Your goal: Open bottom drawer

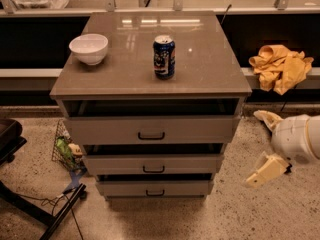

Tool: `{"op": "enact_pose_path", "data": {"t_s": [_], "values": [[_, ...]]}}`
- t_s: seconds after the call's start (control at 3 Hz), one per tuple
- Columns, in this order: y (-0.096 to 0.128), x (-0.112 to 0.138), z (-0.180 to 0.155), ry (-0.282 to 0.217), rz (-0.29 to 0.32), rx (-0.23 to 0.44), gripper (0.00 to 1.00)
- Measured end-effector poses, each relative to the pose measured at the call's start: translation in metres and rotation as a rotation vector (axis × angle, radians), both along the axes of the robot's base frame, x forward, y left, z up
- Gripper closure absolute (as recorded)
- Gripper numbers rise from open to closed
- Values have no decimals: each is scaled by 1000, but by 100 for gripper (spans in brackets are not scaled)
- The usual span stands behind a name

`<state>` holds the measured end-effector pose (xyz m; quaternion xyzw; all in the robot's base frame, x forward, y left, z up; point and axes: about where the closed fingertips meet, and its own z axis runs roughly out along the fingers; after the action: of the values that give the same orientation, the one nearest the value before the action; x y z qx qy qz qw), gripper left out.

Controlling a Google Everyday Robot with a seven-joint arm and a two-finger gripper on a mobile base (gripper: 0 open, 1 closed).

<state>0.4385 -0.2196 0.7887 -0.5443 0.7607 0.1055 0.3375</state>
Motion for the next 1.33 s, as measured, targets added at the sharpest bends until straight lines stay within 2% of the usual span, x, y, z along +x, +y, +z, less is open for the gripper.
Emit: {"op": "enact_pose_path", "data": {"t_s": [0.33,0.67,1.0,1.33], "values": [[-5,8,-55,-76,-6,88,0],[-7,10,-98,-110,24,107,0],[-7,10,-98,-110,24,107,0],[3,9,-116,-115,12,106,0]]}}
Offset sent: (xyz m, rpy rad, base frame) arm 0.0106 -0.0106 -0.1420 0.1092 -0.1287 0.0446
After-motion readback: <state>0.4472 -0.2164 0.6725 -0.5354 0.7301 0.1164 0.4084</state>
